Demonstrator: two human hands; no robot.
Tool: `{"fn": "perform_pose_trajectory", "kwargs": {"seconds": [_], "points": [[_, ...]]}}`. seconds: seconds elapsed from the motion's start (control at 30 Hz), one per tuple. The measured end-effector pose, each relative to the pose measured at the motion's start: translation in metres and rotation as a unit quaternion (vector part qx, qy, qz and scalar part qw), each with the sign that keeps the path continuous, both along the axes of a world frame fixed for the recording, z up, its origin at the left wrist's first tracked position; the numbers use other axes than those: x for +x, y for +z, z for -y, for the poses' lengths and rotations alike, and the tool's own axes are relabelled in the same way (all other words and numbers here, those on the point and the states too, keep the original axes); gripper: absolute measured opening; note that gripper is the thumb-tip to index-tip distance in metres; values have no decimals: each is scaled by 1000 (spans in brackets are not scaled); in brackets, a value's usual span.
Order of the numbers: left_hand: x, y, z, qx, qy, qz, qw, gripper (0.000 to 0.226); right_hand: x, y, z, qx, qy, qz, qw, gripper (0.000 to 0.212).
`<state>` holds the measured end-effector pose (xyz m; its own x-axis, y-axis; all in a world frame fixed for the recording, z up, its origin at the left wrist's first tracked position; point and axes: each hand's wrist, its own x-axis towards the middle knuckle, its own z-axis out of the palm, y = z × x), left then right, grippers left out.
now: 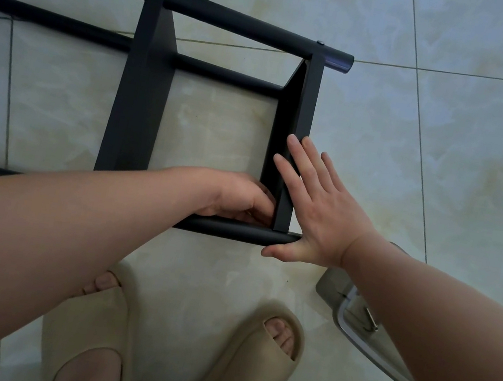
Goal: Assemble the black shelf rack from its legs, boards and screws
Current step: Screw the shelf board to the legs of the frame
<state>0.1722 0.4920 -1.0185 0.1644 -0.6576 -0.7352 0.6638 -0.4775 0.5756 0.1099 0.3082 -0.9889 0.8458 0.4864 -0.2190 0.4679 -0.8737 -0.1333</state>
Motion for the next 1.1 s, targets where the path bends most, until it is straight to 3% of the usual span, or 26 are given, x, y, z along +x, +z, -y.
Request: {"fn": "perform_pose_trajectory", "kwargs": {"seconds": [0.13,0.47,0.6,1.1], "points": [[-1,-1,1,20,-16,31,999,6,0,0,0,1,-1,-2,1000,126],[0,-2,-1,0,-1,-23,1000,26,0,1,0,2,-2,-2,1000,126],[-1,-1,0,22,-18,26,999,10,0,0,0,6,0,-3,1000,126],[2,-3,0,-2,1,-1,1000,22,0,0,0,4,0,-3,1000,125]]}}
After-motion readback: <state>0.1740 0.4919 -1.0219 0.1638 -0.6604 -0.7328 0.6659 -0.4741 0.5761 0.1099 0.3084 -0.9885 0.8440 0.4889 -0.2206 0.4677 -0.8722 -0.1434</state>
